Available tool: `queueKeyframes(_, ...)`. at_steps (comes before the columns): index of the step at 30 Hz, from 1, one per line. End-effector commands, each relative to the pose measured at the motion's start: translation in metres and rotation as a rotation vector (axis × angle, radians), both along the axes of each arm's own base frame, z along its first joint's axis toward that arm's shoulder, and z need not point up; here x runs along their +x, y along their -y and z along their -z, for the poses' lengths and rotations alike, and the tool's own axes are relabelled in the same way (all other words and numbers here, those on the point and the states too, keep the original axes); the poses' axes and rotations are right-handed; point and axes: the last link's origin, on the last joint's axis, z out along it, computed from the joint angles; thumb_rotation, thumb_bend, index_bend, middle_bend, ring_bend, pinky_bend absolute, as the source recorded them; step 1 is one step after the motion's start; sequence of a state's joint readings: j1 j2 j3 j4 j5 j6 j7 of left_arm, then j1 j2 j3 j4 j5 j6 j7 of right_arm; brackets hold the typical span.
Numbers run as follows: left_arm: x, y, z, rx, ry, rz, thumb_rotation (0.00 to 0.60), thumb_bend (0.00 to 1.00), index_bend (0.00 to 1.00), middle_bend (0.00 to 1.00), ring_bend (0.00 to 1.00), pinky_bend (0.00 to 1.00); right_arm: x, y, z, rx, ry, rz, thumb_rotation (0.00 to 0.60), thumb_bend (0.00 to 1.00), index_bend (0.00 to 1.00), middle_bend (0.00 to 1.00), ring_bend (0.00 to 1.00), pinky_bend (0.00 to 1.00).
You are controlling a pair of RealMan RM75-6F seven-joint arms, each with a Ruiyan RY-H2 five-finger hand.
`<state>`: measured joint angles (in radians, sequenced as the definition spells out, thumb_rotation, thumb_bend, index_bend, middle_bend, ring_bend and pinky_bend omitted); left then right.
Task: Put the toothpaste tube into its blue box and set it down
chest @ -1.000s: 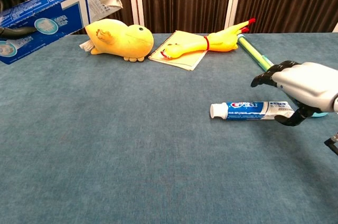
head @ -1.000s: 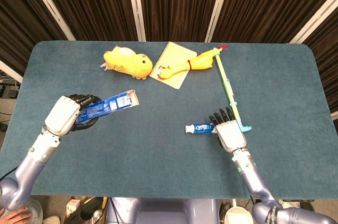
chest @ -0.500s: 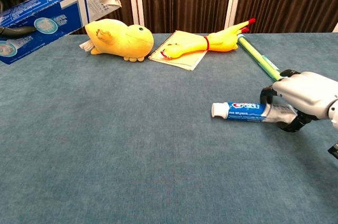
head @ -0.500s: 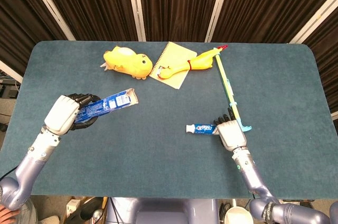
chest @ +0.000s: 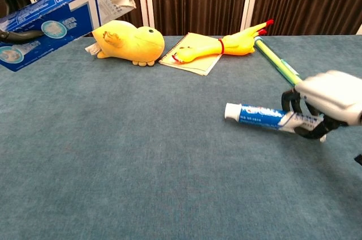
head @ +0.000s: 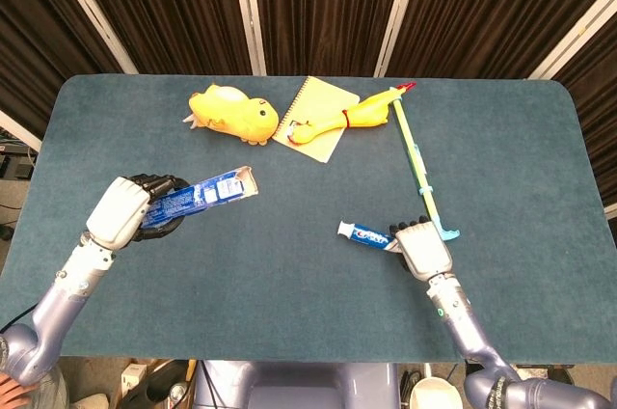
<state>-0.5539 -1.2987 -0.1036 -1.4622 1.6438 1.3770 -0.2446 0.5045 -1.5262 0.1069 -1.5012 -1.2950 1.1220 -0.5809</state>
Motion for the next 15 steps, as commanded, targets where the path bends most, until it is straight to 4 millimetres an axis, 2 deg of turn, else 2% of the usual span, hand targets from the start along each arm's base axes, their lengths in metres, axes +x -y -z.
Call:
queueKeyframes(1,0.005,-0.006,0.009,-0.006,0.044,0.022,0.600,0.48,0.47,0.60,0.57,0.59,0.015,0.005,-0.023,-0.038,0.045,-0.074,0.600,0.45,0.74,0.69,0.57,0.41)
queueKeyframes(6,0.010,-0.018,0.029,-0.041,0.033,0.023,0.600,0.48,0.47,0.60,0.57,0.59,0.031,0.022,-0.056,-0.091,0.047,-0.143,0.600,0.45,0.75,0.69,0.57,0.41)
queueKeyframes(15,0.040,-0.044,0.063,-0.012,0.126,0.118,0.600,0.48,0.47,0.60,0.57,0.59,0.054,0.061,-0.131,-0.251,0.013,-0.310,0.600,0.45,0.75,0.69,0.57,0.41)
